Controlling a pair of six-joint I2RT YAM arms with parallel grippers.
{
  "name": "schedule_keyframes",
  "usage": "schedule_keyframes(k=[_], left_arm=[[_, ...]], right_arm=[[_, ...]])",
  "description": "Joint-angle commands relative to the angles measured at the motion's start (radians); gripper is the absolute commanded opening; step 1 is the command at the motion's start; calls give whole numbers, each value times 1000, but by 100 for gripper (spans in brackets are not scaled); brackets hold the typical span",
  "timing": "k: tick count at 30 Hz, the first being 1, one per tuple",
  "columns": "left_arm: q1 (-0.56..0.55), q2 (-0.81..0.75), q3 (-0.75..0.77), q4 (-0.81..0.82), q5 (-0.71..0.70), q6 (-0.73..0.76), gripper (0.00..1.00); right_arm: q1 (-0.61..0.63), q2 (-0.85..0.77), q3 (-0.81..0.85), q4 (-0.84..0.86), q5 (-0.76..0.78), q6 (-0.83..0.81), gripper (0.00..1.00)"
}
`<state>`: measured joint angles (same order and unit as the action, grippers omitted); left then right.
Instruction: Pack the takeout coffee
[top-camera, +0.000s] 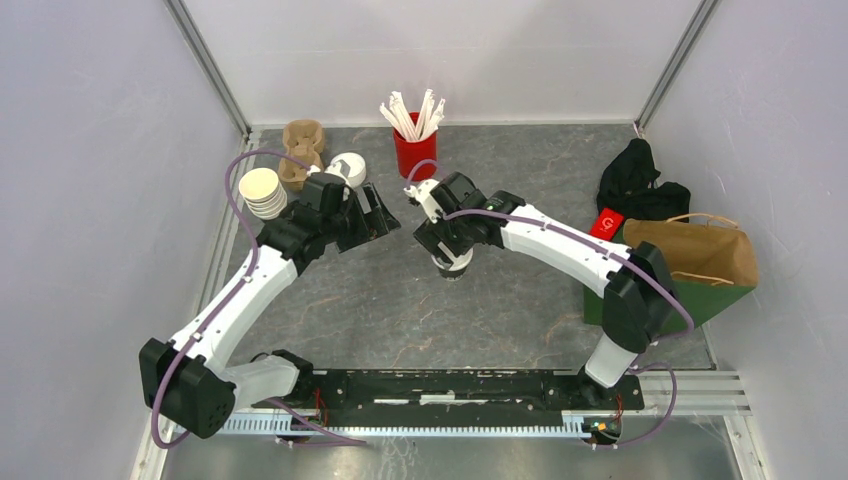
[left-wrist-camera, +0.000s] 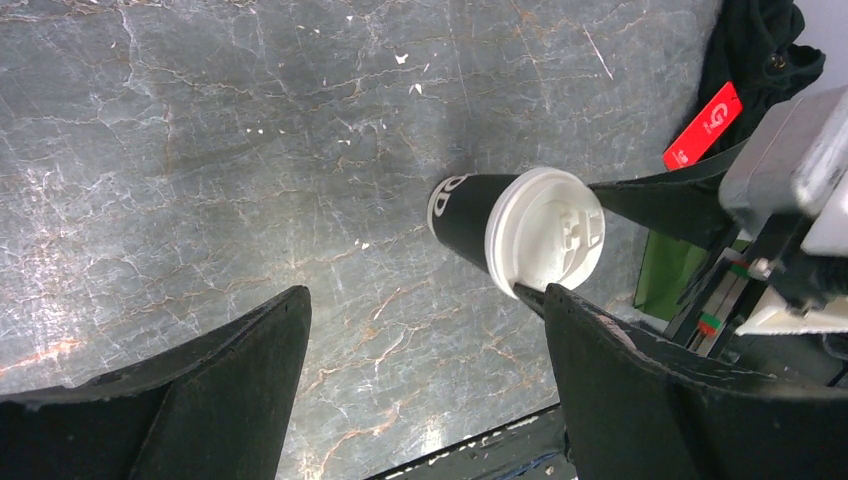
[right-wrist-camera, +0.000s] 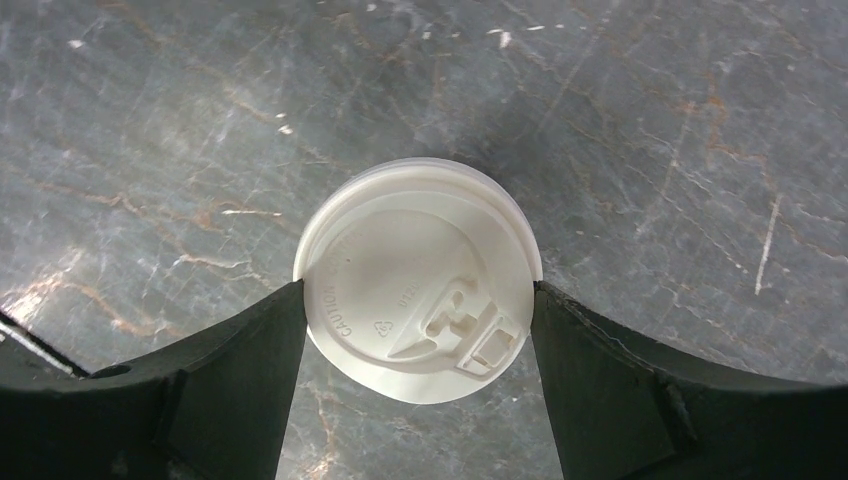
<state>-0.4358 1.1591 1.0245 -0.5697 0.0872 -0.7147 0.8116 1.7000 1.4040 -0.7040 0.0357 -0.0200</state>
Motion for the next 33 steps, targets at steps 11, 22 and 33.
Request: schedule_keyframes(k=[11, 22, 33], left_arm=[[6, 24, 48, 22, 57, 21, 92], [7, 50, 64, 24, 81, 21, 92], [9, 82, 85, 34, 106, 27, 92]], right_arm=[[-440, -13, -182, 122, 148, 97, 86], [-590, 64, 5, 57, 85, 107, 93], [-592, 38, 109, -1, 64, 121, 98]])
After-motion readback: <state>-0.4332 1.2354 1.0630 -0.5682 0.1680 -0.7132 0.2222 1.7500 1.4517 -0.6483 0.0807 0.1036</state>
